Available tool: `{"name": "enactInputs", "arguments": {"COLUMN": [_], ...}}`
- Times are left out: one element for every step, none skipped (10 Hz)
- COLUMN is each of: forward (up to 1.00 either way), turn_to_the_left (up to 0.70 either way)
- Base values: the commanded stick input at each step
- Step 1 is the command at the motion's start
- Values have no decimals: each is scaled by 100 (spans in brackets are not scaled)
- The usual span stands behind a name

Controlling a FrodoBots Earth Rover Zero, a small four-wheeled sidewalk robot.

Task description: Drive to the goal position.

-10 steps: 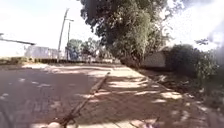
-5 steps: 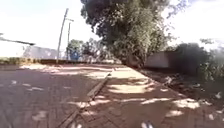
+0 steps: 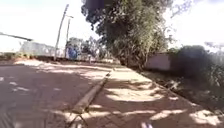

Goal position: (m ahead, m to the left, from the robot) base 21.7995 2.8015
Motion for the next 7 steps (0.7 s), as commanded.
{"name": "enactInputs", "arguments": {"forward": [70,70,70,70,70,70,70], "turn_to_the_left": [0,0,0,0,0,0,0]}}
